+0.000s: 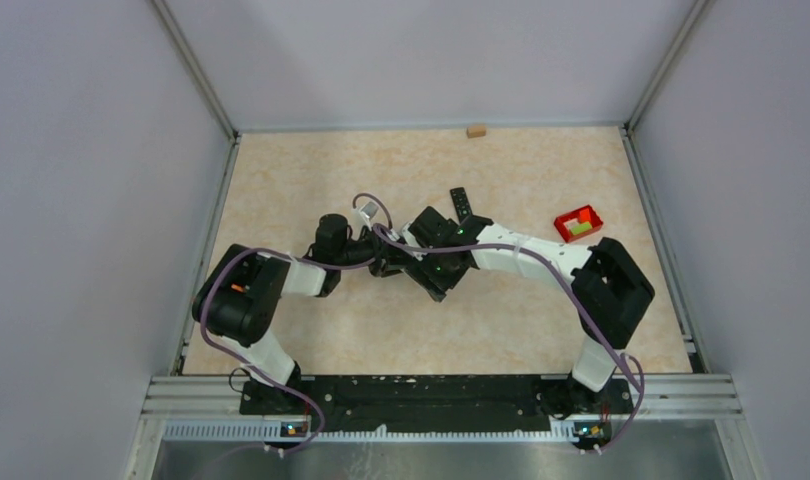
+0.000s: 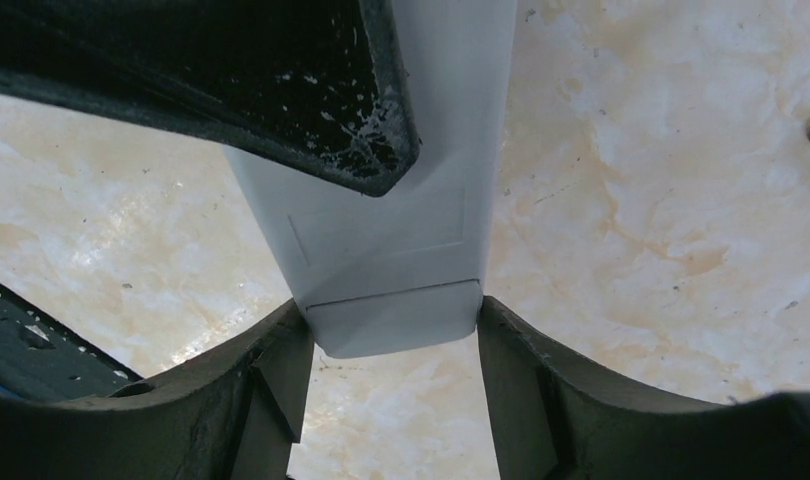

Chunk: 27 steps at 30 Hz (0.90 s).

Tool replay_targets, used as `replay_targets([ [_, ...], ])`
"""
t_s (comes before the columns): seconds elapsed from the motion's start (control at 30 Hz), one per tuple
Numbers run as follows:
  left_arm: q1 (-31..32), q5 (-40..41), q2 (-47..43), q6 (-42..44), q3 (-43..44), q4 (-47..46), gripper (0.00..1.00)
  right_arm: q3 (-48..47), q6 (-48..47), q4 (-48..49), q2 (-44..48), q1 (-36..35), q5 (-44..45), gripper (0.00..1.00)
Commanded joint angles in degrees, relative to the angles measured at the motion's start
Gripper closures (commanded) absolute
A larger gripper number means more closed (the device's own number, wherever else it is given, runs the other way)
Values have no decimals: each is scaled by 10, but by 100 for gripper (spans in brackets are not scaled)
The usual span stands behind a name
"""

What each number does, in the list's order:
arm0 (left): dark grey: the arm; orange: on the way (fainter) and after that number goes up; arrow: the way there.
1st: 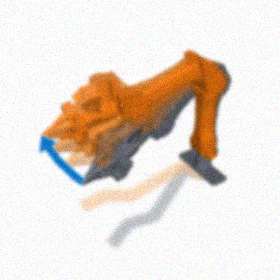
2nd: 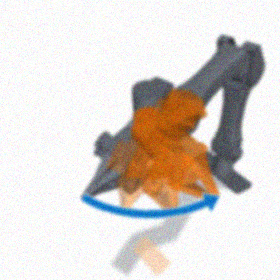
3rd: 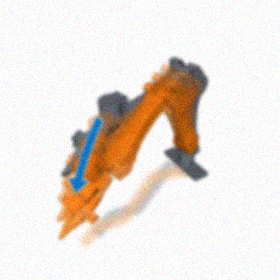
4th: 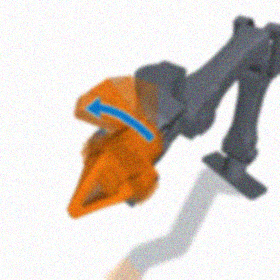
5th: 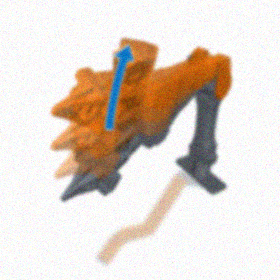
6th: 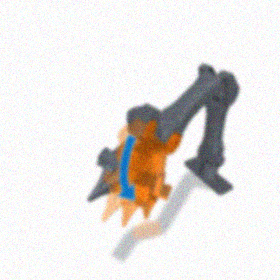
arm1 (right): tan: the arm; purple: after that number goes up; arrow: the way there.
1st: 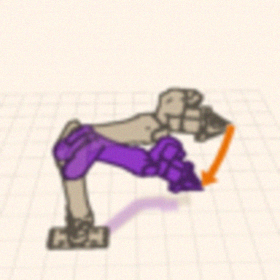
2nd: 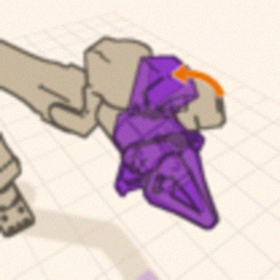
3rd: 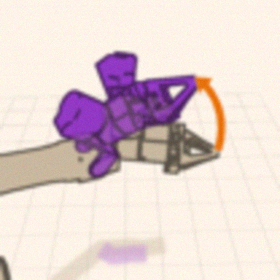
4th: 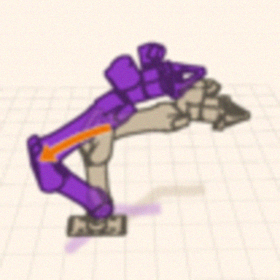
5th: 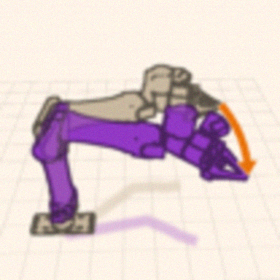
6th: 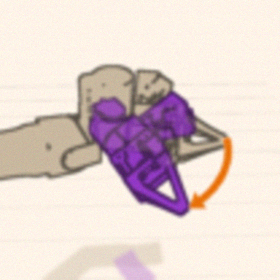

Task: Load the batteries into the remote control
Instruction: Load the battery cover into the remote control.

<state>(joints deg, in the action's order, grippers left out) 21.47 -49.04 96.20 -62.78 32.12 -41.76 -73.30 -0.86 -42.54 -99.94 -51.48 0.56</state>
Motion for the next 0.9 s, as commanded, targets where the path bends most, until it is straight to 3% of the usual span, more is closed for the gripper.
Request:
replay_targets([
  [0.0,12,-93,3,-29,17,-38,100,-35,-1,60,3,10,27,39],
  [0.5,2,-86,9,-28,20,-34,100,-6,1,103,61,10,-4,19],
  [0.87,-3,-82,-3,-48,35,-47,100,107,136,189,244,75,-76,14],
])
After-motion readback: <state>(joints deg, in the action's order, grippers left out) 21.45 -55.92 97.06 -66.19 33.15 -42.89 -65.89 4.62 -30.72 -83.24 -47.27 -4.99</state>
